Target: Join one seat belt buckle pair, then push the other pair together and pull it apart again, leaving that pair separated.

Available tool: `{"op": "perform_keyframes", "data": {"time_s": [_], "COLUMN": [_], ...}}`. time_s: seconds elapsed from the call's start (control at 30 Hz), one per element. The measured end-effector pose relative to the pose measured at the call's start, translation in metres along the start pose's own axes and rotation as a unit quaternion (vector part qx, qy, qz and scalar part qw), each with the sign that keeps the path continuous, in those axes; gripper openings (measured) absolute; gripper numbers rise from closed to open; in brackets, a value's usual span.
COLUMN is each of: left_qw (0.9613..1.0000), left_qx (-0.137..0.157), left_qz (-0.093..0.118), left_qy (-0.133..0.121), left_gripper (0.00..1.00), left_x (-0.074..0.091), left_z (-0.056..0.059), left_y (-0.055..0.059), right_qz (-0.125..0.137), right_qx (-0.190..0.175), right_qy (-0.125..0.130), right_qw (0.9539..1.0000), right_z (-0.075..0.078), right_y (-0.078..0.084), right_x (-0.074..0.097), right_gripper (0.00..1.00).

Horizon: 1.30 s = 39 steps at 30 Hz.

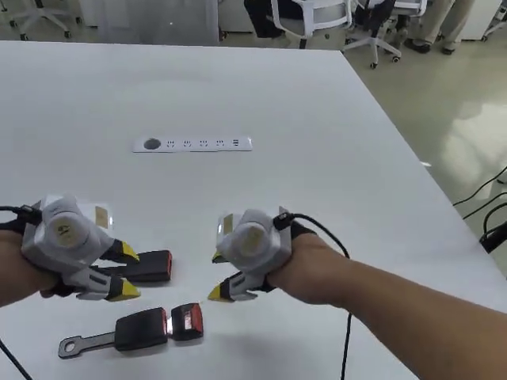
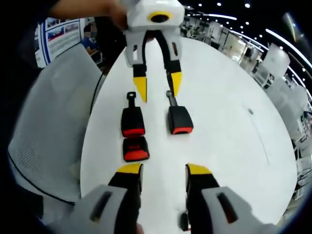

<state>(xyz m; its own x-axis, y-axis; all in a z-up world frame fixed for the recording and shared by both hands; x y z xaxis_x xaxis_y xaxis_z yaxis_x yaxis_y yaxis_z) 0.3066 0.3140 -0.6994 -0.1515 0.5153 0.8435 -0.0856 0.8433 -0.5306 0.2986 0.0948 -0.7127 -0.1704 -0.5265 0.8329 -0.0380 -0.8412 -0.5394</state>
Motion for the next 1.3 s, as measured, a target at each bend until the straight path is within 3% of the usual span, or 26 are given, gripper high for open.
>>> {"op": "perform_keyframes", "data": {"time_s": [0.17, 0.27, 0.37, 0.47, 0.57, 0.67, 0.87, 1.0, 1.17, 1.2, 1.3], "left_qw": [0.9996, 0.9993, 0.9982, 0.9978, 0.9976, 0.9973, 0.9960, 0.9958, 0.9946, 0.9949, 0.9946], "left_qx": [-0.006, -0.006, -0.032, -0.037, -0.027, -0.026, -0.031, -0.032, -0.037, -0.025, -0.032], "left_qz": [-0.019, -0.031, -0.049, -0.054, -0.063, -0.068, -0.083, -0.086, -0.097, -0.098, -0.098], "left_qy": [-0.019, -0.022, -0.011, -0.009, 0.003, -0.001, 0.011, 0.006, 0.005, 0.008, 0.010], "left_gripper": [0.37, 0.41, 0.40, 0.42, 0.43, 0.37, 0.40, 0.34, 0.33, 0.33, 0.32], "left_x": [-0.012, -0.018, -0.025, -0.031, -0.039, -0.049, -0.058, -0.059, -0.062, -0.063, -0.063], "left_z": [-0.020, -0.025, -0.025, -0.028, -0.031, -0.032, -0.032, -0.035, -0.038, -0.039, -0.039], "left_y": [0.002, 0.007, 0.011, 0.012, 0.016, 0.020, 0.023, 0.023, 0.025, 0.025, 0.026], "right_qz": [-0.027, -0.043, -0.060, -0.065, -0.068, -0.085, -0.069, -0.065, -0.054, -0.054, -0.047], "right_qx": [-0.006, -0.009, -0.009, -0.013, -0.020, -0.020, -0.025, -0.036, -0.037, -0.035, -0.030], "right_qy": [0.028, 0.030, 0.020, 0.021, 0.003, 0.003, 0.001, 0.001, -0.005, -0.006, -0.009], "right_qw": [0.9992, 0.9986, 0.9979, 0.9976, 0.9975, 0.9961, 0.9973, 0.9972, 0.9979, 0.9979, 0.9984], "right_z": [0.021, 0.030, 0.036, 0.041, 0.039, 0.040, 0.039, 0.043, 0.046, 0.047, 0.045], "right_y": [0.036, 0.058, 0.084, 0.097, 0.106, 0.117, 0.113, 0.113, 0.112, 0.110, 0.101], "right_x": [0.018, 0.022, 0.024, 0.024, 0.019, 0.011, 0.002, -0.002, -0.005, -0.007, -0.013], "right_gripper": [0.39, 0.41, 0.42, 0.42, 0.42, 0.42, 0.41, 0.35, 0.33, 0.33, 0.33]}}
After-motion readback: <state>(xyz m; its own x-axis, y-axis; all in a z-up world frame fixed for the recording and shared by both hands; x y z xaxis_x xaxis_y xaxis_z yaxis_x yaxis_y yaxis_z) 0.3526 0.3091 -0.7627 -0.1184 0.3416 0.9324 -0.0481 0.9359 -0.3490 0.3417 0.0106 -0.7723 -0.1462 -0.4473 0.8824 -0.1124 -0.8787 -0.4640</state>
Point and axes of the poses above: the centre of the closed fingertips' face, and the gripper's own axes: x roughly backward along the fingers, z roughly to its right, y roughly out of its underside, the point moved 10 cm from there along x, roughly backward along the fingers, and after that the axes turned 2 degrees about -z, right-handed, at the moved point
